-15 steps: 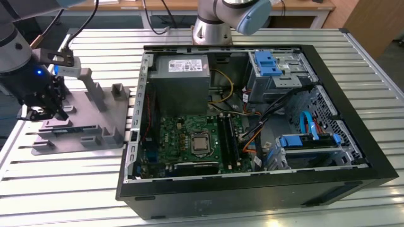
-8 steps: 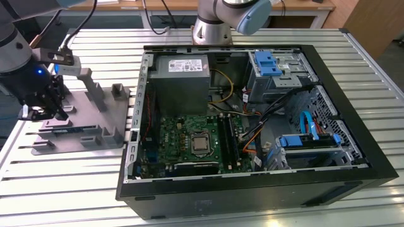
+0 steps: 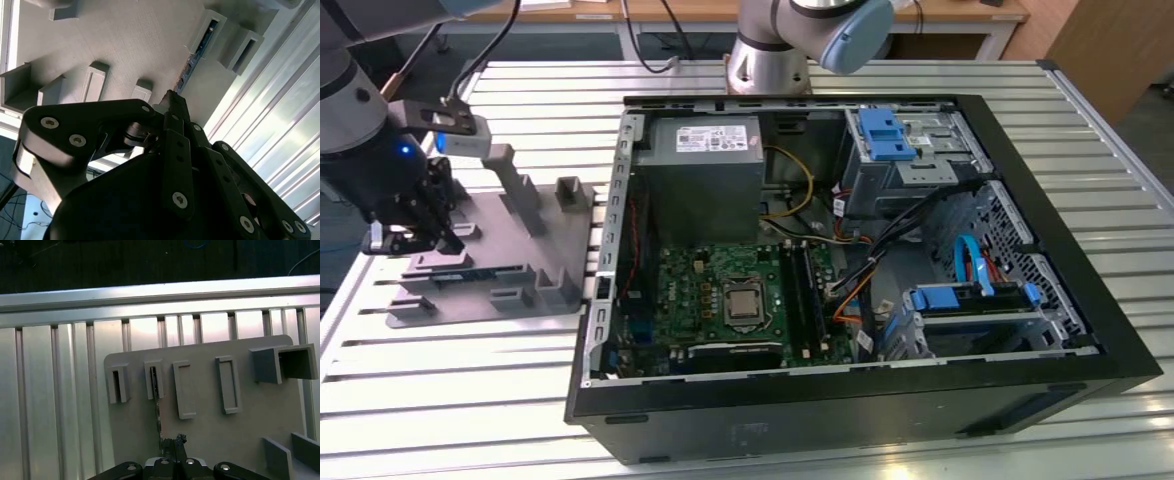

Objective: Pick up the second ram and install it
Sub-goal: 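Pick up the second ram and move it above second insertion slot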

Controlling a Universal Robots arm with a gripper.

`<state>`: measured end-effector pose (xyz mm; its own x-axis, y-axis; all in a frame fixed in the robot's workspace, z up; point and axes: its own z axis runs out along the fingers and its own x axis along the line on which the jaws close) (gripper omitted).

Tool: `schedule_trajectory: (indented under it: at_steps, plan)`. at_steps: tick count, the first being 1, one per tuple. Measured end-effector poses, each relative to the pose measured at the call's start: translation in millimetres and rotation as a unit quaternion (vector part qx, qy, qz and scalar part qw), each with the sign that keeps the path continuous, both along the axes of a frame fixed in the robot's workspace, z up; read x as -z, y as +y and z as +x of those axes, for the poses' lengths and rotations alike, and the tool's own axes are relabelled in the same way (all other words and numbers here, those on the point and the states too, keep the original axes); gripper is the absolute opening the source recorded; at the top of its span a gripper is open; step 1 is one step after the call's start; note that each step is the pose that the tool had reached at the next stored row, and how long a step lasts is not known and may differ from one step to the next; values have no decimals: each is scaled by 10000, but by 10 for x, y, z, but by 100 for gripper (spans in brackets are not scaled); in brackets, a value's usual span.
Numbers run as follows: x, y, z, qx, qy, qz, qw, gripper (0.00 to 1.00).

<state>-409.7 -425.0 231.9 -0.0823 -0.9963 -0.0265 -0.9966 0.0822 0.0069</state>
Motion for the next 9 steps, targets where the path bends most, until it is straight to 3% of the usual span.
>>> schedule_trajectory:
  at_steps: [9]
  plan:
    - [0,0,0,-338,0,0,9994,10]
